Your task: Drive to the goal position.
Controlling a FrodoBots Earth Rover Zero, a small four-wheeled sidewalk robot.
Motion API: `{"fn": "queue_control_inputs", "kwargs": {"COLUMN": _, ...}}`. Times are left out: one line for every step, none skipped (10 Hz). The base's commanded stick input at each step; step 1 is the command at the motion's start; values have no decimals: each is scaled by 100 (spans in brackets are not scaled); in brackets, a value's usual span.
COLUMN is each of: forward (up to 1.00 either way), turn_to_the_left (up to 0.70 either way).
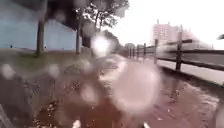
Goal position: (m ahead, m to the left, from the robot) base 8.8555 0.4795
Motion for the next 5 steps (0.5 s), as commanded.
{"fn": "queue_control_inputs", "kwargs": {"forward": 70, "turn_to_the_left": 0}}
{"fn": "queue_control_inputs", "kwargs": {"forward": 70, "turn_to_the_left": 0}}
{"fn": "queue_control_inputs", "kwargs": {"forward": 70, "turn_to_the_left": 0}}
{"fn": "queue_control_inputs", "kwargs": {"forward": 70, "turn_to_the_left": 0}}
{"fn": "queue_control_inputs", "kwargs": {"forward": 70, "turn_to_the_left": 0}}
